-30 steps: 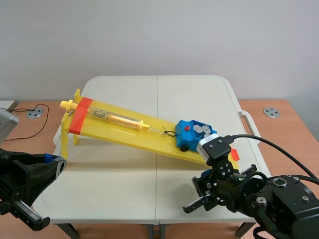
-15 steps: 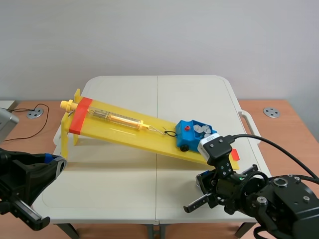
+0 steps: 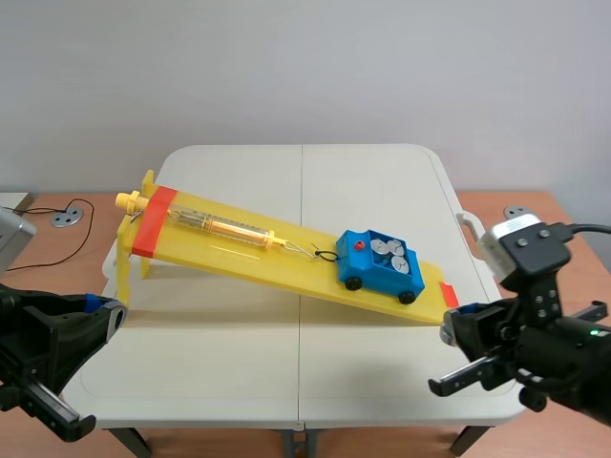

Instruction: Place the four metal weights on the blue cart on the ramp.

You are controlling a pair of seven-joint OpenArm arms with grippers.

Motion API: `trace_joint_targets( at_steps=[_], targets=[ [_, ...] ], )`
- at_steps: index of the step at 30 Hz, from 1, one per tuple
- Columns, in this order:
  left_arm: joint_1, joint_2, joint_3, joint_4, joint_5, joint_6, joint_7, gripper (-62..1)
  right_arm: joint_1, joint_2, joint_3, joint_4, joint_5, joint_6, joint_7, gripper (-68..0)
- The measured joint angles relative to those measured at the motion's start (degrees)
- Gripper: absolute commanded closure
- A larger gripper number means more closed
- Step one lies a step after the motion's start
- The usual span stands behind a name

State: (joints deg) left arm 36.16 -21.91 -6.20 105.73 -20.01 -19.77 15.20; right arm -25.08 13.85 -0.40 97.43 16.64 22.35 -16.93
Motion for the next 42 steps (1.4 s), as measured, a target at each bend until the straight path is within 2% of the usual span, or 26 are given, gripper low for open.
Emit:
trace_joint_targets(
  at_steps=[5, 8, 10, 19, 27, 32, 42],
  targets=[
    [0.0, 0.0, 0.0, 0.0, 0.0, 0.0, 0.0, -4.0, -2.3, 0.0, 7.1, 6.2, 10.5, 3.4, -3.0, -0.6],
    [0.0, 0.0, 0.0, 0.0, 0.0, 0.0, 0.0, -4.0, -1.7, -0.1, 9.9, 7.2, 16.3, 3.7, -3.4, -0.6],
    [0.0, 0.0, 0.0, 0.0, 0.0, 0.0, 0.0, -4.0, -0.3, -0.3, 10.7, 7.2, 17.5, 3.6, -4.1, -0.6],
    [0.0, 0.0, 0.0, 0.0, 0.0, 0.0, 0.0, -4.0, 10.1, -5.0, 10.5, 3.8, 17.4, 3.6, -6.6, -0.6],
    [0.0, 0.0, 0.0, 0.0, 0.0, 0.0, 0.0, -4.0, 16.7, -5.6, 5.6, -4.6, 16.3, 3.6, -6.8, -0.6],
    [0.0, 0.0, 0.0, 0.0, 0.0, 0.0, 0.0, -4.0, 19.5, -6.0, 2.7, -9.9, 15.0, 3.6, -7.1, -0.6],
    [0.0, 0.0, 0.0, 0.0, 0.0, 0.0, 0.0, -4.0, 22.6, -9.2, 1.7, -16.8, 13.3, 3.6, -7.2, -0.6]
  ],
)
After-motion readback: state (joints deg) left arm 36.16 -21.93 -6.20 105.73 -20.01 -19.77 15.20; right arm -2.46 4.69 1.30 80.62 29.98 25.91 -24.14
